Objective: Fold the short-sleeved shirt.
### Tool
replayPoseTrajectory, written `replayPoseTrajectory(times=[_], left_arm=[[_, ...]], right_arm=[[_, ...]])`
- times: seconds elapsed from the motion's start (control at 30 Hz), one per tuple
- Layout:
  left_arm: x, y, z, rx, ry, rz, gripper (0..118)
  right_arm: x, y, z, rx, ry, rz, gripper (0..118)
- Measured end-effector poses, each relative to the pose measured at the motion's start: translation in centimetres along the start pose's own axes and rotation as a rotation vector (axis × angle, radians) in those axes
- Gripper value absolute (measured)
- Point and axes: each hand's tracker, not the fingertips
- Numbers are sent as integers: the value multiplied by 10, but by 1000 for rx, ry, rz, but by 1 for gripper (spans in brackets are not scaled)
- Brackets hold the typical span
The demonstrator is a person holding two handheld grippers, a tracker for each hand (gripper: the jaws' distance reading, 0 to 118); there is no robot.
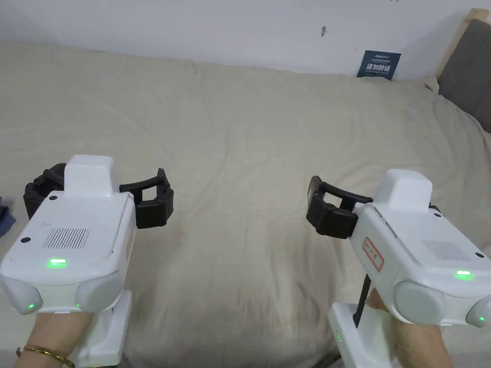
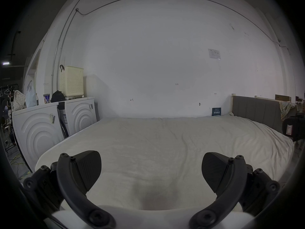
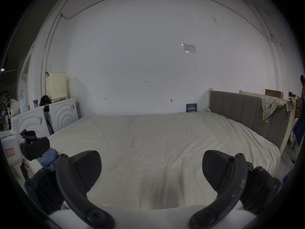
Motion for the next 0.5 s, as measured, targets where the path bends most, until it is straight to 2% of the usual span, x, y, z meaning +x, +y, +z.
replayPoseTrajectory(times=[0.13, 0.2, 0.23, 0.4, 0.5], left_arm=[[1, -1, 1, -4, -3, 3, 118], [2, 0, 1, -8, -6, 9, 118], [3, 1, 2, -15, -8, 16, 118], [5, -3, 10, -66, -48, 105, 118], [12, -8, 17, -85, -65, 112, 118]], right_arm=[[-1, 0, 0, -10, -6, -2, 118], [-1, 4, 1, -59, -40, -12, 118], [-1, 8, 2, -104, -49, -28, 118], [6, 44, 3, -354, 32, -168, 118], [7, 56, 6, -434, 46, -194, 118]])
